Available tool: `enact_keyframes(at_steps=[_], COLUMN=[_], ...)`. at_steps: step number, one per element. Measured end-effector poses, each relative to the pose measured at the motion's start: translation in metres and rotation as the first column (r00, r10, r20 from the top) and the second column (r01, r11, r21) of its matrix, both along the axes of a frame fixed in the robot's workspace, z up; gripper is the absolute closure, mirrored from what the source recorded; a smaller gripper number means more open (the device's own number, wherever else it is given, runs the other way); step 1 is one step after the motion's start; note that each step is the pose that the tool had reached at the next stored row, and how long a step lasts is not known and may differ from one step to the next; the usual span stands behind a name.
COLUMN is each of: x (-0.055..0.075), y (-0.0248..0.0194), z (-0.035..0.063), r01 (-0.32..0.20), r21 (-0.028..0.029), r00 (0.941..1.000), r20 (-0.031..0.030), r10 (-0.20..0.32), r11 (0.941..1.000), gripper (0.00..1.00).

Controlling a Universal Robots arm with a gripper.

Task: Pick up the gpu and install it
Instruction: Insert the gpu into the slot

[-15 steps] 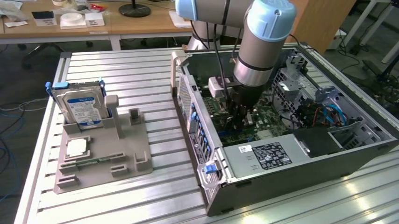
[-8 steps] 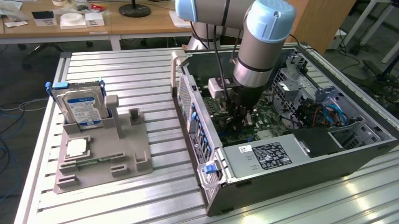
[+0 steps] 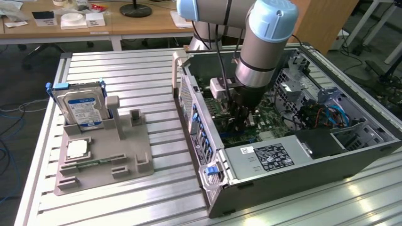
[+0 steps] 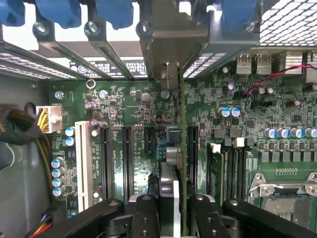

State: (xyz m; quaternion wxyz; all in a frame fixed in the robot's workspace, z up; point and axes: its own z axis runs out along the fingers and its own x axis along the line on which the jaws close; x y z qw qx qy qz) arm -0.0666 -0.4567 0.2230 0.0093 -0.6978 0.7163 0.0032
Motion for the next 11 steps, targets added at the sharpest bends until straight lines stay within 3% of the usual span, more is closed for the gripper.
enact_keyframes(at_steps=[5, 11], x=[0.0000, -0.0001], y=[0.0000, 0.0000], z=[-0.0001, -0.0008], r01=[0.000, 0.000], r21=[-0.0004, -0.0078], r00=[1.0000, 1.0000], r20=[-0.0001, 0.0000], r10=[0.000, 0.000], r11=[1.0000, 1.0000], gripper=[0.72, 0.72])
